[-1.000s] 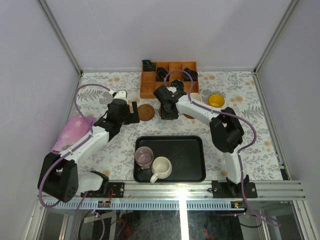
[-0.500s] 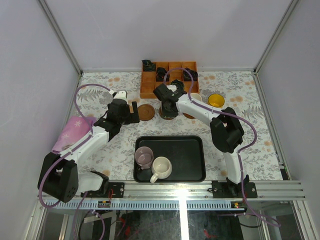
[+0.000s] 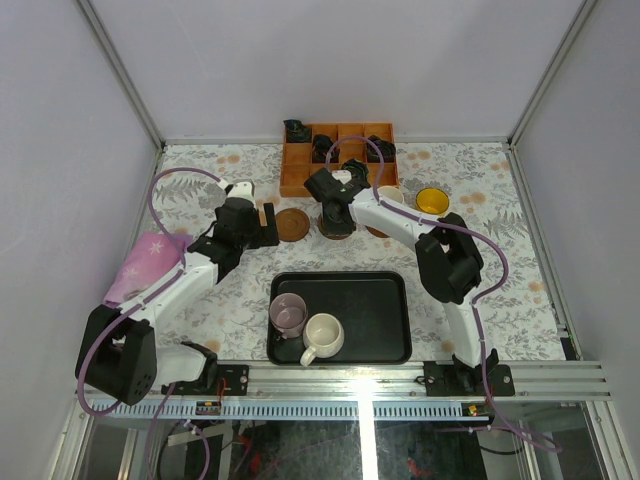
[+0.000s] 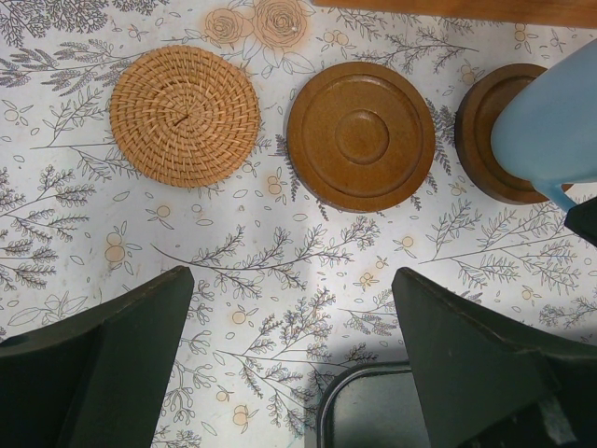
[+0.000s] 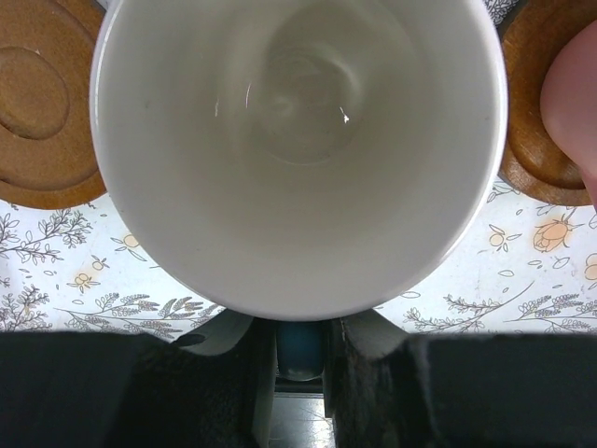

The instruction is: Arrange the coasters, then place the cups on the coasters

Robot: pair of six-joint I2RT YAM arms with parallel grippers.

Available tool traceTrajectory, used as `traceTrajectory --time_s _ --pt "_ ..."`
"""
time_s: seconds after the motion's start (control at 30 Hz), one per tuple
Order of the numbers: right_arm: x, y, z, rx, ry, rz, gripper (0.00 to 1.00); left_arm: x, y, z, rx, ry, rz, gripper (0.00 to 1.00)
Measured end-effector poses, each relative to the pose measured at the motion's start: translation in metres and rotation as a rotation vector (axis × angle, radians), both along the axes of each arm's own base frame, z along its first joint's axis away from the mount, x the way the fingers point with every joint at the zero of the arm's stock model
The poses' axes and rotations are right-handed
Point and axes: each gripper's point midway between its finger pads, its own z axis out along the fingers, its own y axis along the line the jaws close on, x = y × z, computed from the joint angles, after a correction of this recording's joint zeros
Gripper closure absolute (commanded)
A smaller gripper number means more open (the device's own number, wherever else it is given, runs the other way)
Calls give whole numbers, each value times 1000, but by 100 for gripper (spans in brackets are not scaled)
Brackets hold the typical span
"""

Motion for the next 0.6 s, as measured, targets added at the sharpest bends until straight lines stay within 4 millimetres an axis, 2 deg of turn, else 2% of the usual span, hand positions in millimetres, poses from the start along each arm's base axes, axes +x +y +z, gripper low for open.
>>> traceTrajectory --time_s 0.43,0.6 --pt "4 -1 0 -15 -14 -2 73 -2 1 -3 2 6 0 12" --pt "5 -2 0 -21 -19 -3 65 -1 1 -3 2 5 0 12"
